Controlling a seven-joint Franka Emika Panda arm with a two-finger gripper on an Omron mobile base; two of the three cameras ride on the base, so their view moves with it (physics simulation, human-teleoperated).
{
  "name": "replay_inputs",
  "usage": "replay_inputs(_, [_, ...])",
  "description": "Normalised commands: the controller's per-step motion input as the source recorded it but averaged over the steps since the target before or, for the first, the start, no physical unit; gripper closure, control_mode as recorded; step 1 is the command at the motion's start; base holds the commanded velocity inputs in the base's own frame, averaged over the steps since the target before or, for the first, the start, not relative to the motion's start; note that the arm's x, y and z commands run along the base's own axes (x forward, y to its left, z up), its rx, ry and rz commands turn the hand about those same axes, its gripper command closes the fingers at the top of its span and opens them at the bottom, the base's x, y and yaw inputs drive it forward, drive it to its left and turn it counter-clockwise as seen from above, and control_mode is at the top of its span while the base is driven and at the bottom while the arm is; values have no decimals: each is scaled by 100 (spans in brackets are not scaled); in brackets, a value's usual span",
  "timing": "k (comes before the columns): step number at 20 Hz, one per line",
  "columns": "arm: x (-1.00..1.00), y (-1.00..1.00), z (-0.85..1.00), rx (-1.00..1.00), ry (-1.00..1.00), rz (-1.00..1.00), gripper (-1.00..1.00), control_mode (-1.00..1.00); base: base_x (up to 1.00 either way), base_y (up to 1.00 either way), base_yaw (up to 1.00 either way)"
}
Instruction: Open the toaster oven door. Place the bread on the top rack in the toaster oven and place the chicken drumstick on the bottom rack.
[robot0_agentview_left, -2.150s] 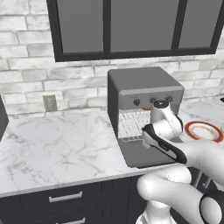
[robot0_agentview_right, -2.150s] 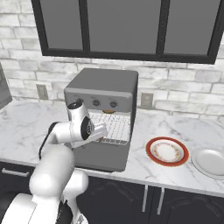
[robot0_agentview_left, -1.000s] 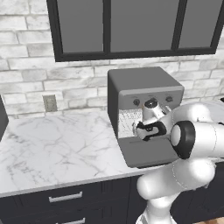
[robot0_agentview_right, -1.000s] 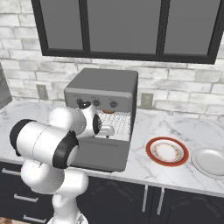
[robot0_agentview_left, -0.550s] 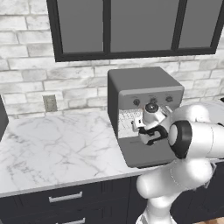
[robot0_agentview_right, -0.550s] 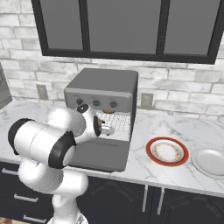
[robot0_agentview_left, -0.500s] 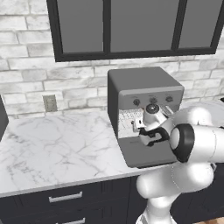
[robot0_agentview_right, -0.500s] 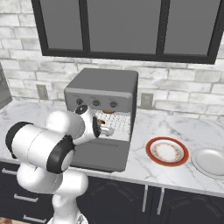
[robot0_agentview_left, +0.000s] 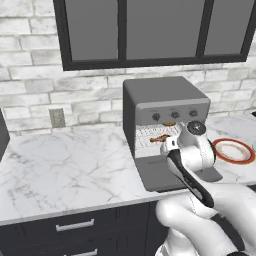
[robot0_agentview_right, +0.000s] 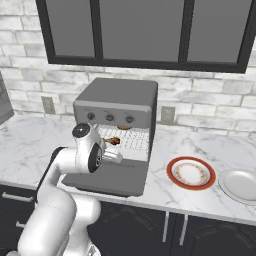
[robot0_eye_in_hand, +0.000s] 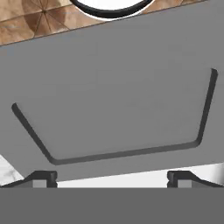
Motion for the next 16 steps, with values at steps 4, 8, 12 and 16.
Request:
replay_inputs(4, [-100, 55, 98, 0, 0, 3, -100, -100, 0, 0, 0])
replay_inputs(8, [-88, 98, 100, -7, -1, 6, -100, -100, 0, 0, 0])
replay_inputs(12, [-55, 100, 100, -19, 1, 7, -100, -100, 0, 0, 0])
replay_inputs(16, [-46, 100, 100, -19, 3, 8, -100, -100, 0, 0, 0])
